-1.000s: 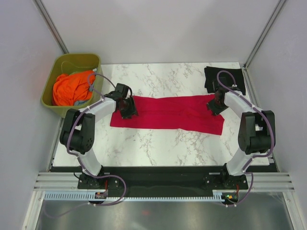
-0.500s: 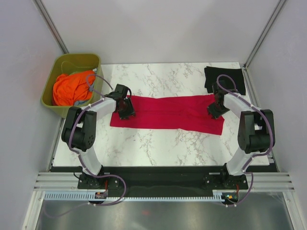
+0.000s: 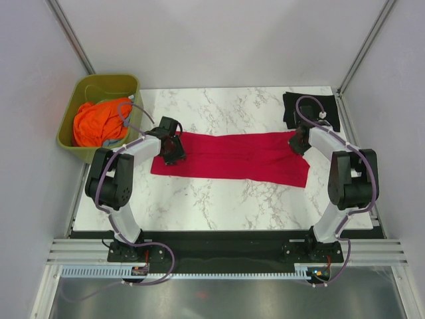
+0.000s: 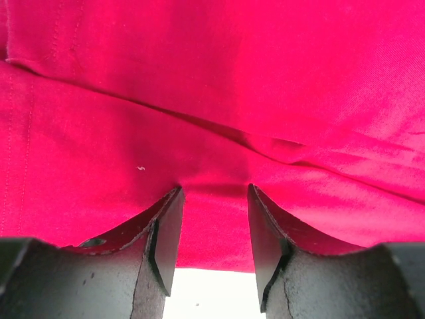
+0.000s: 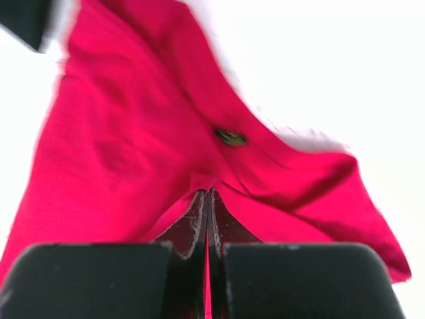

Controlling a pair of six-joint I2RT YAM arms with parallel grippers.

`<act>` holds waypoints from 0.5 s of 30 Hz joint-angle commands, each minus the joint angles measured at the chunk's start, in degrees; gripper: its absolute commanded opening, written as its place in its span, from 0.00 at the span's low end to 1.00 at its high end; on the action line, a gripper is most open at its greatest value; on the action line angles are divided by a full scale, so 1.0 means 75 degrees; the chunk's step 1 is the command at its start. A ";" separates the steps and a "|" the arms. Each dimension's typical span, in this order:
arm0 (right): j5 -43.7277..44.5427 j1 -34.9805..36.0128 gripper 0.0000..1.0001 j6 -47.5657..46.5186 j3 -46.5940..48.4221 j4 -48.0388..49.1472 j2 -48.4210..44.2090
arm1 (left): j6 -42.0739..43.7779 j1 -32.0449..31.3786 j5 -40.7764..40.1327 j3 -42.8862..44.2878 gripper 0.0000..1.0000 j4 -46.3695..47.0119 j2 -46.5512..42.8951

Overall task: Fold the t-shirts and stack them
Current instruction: Fold the tshirt

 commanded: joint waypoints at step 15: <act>0.0092 0.0473 0.00 -0.2786 0.1153 0.1316 0.1083 | -0.0270 0.0007 -0.0665 -0.0325 0.52 -0.0221 0.0326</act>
